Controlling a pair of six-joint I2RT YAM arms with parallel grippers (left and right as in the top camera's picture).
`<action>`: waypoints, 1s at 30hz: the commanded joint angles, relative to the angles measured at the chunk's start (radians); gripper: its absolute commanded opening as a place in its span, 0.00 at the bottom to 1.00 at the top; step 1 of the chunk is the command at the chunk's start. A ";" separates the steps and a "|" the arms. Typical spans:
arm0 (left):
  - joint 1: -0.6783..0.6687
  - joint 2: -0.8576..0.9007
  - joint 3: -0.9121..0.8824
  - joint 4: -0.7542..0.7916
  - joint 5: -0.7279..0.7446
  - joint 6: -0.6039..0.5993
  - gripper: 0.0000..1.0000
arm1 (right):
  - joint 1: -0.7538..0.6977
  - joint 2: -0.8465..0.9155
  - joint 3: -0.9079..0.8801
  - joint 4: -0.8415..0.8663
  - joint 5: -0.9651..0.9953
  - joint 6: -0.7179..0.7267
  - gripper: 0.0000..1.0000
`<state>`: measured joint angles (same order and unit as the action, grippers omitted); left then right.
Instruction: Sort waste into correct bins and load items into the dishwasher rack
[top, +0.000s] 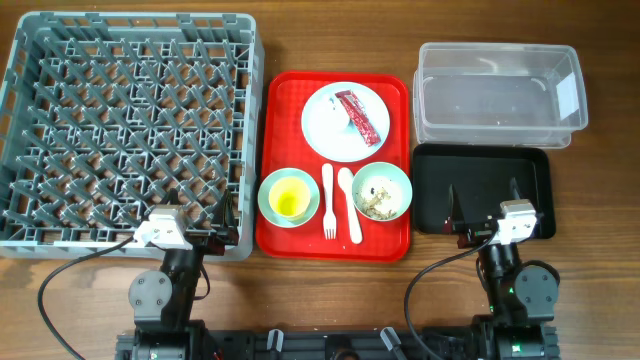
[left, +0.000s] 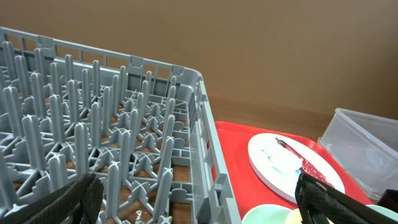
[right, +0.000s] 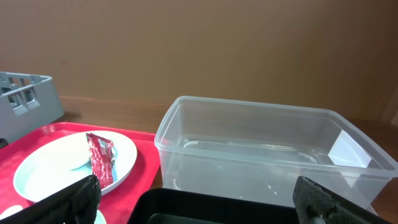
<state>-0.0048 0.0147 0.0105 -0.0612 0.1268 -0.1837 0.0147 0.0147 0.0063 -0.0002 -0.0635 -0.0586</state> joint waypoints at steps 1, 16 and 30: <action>-0.004 -0.007 -0.005 -0.006 -0.005 0.020 1.00 | 0.005 -0.001 -0.001 0.003 -0.014 -0.017 1.00; -0.004 -0.007 -0.005 -0.005 -0.005 0.020 1.00 | 0.005 -0.001 -0.001 0.003 -0.014 -0.017 1.00; -0.004 -0.005 -0.005 -0.003 -0.005 0.019 1.00 | 0.005 -0.001 0.003 -0.002 -0.015 0.118 1.00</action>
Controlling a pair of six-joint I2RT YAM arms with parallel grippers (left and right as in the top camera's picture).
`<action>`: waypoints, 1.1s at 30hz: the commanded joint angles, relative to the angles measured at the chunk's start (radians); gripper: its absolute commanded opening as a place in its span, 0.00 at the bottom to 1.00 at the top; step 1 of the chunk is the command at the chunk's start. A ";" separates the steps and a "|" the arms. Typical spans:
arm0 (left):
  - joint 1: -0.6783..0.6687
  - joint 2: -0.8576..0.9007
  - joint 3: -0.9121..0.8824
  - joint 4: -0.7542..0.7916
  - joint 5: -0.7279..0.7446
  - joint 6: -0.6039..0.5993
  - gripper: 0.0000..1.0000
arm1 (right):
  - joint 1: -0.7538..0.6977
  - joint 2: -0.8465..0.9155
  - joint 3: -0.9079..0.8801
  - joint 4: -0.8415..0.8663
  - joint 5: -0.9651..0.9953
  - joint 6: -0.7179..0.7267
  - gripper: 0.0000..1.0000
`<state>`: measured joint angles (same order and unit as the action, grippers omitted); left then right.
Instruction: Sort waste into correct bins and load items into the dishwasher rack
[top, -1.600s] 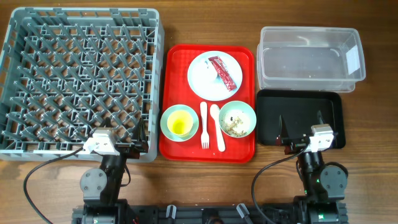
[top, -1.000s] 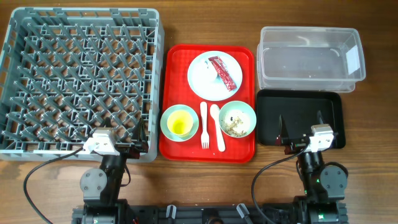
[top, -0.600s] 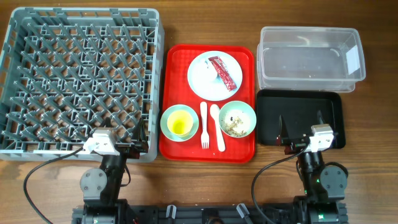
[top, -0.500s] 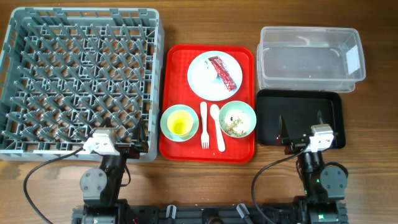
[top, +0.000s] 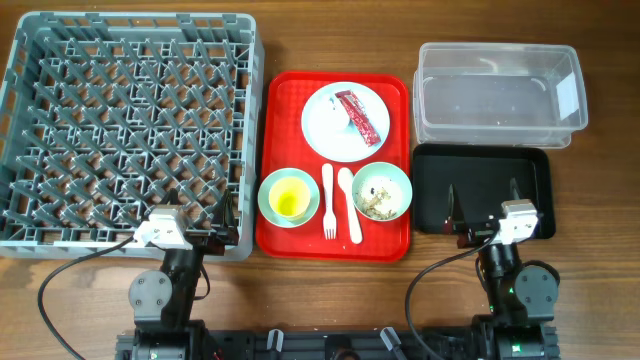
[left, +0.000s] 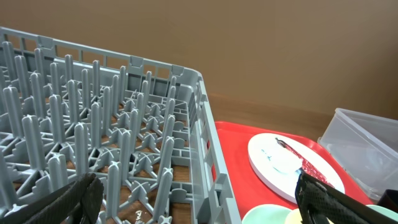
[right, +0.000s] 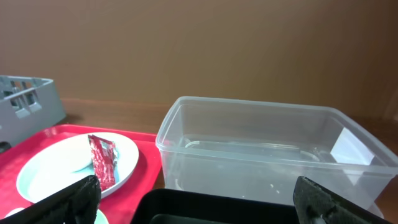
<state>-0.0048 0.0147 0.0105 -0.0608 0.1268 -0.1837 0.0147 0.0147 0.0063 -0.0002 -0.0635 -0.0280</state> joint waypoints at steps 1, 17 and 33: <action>-0.004 -0.005 -0.005 -0.003 -0.005 0.019 1.00 | 0.005 -0.001 0.008 -0.012 -0.014 0.101 1.00; -0.003 0.369 0.488 -0.518 -0.118 0.012 1.00 | 0.005 0.377 0.551 -0.491 -0.042 0.106 1.00; -0.003 0.861 0.894 -0.939 -0.060 0.012 1.00 | 0.005 1.238 1.352 -1.138 -0.233 0.006 1.00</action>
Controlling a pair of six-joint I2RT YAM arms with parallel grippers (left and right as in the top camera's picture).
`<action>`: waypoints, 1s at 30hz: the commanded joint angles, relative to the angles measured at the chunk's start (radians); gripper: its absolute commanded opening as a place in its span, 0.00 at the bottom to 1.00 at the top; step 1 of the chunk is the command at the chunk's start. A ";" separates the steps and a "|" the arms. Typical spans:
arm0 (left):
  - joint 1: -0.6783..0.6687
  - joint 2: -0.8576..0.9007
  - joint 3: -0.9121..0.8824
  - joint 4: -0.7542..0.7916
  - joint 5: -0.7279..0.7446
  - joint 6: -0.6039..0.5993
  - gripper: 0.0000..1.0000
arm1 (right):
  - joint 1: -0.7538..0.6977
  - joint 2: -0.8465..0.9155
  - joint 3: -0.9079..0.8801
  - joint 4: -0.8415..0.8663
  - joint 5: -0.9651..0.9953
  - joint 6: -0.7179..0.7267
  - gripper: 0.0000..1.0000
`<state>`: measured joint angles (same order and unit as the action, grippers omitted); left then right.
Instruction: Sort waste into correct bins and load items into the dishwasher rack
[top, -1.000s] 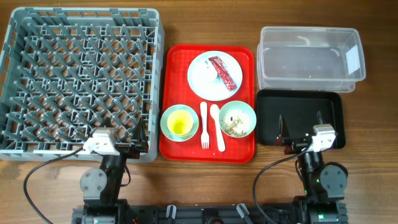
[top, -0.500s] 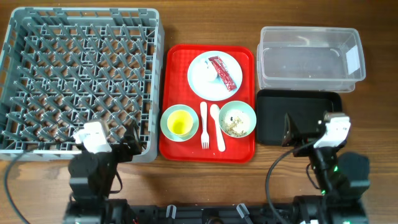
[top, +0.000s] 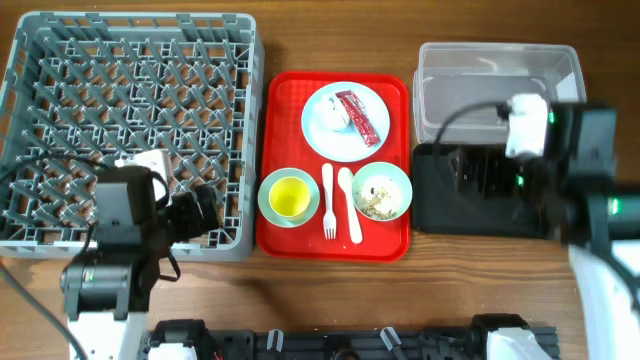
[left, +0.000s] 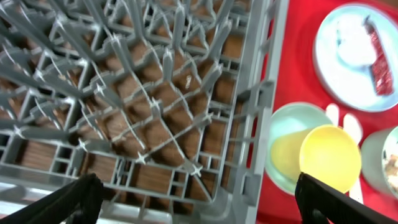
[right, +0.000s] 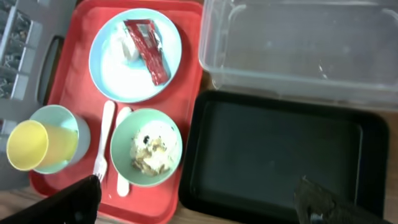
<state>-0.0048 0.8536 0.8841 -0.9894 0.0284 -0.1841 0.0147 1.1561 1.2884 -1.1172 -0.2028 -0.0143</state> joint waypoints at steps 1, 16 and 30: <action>-0.003 0.025 0.021 -0.010 0.039 0.012 1.00 | 0.005 0.114 0.072 -0.015 -0.145 -0.013 1.00; -0.004 0.024 0.021 0.031 0.038 0.012 1.00 | 0.360 0.299 0.320 0.084 0.129 -0.033 1.00; -0.003 0.024 0.021 0.032 0.038 0.012 1.00 | 0.387 0.803 0.613 0.061 0.159 -0.002 0.94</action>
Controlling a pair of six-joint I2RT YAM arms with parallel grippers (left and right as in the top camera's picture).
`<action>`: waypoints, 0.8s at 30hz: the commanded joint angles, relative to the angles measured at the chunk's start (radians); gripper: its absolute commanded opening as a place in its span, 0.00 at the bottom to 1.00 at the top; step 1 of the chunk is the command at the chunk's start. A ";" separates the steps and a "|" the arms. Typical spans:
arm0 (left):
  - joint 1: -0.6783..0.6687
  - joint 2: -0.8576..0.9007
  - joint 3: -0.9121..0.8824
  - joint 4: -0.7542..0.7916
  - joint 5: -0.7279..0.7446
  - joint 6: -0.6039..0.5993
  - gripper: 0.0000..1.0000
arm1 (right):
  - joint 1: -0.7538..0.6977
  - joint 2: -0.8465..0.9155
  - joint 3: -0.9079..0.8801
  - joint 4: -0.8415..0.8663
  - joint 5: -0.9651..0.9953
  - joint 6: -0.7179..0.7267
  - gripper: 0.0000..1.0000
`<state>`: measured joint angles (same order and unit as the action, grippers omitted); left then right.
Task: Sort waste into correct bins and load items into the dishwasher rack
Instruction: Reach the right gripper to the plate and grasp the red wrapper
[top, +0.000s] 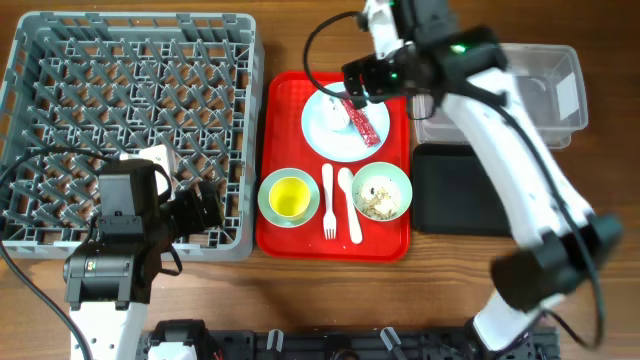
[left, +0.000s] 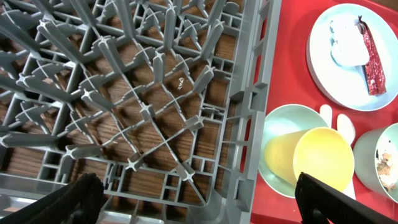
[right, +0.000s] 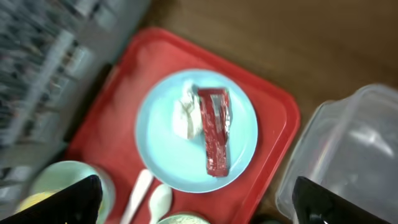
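Note:
On the red tray (top: 285, 100) a pale blue plate (right: 168, 149) holds a red wrapper (right: 214, 130) and a crumpled white tissue (right: 185, 115). My right gripper (top: 362, 82) hovers open above that plate, its fingertips (right: 53, 202) spread wide at the frame's lower corners. A yellow cup (left: 323, 158) stands on a green saucer, next to a fork (top: 328, 205), a spoon (top: 350, 205) and a green bowl of food scraps (top: 382, 192). My left gripper (top: 205, 210) hangs open and empty over the near right corner of the grey dishwasher rack (left: 249, 93).
A clear plastic bin (top: 540, 95) stands at the back right with a black bin (top: 450, 190) in front of it. My right arm stretches across both bins. The rack's upright pegs fill the left of the table.
My right gripper was above the black bin, right of the tray; now it is over the plate at the tray's far end. The left gripper has barely shifted. Nothing was grasped.
Both arms first rested low at the table's near edge, grippers open, and stayed so a second later. Then both were raised, the left over the rack's near right corner, the right over the black bin. Now the right one is above the plate.

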<state>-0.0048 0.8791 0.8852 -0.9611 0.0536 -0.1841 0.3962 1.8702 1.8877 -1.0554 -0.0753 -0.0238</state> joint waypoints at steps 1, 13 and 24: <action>-0.003 -0.002 0.019 0.003 0.013 0.013 1.00 | 0.008 0.127 0.014 0.001 0.031 0.011 0.91; -0.003 -0.002 0.019 0.003 0.013 0.013 1.00 | -0.003 0.343 -0.019 0.035 0.032 0.027 0.74; -0.003 -0.002 0.019 0.003 0.013 0.013 1.00 | 0.003 0.371 -0.198 0.172 0.031 0.063 0.68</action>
<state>-0.0048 0.8791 0.8856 -0.9611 0.0536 -0.1841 0.3962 2.2219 1.7344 -0.9077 -0.0578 0.0162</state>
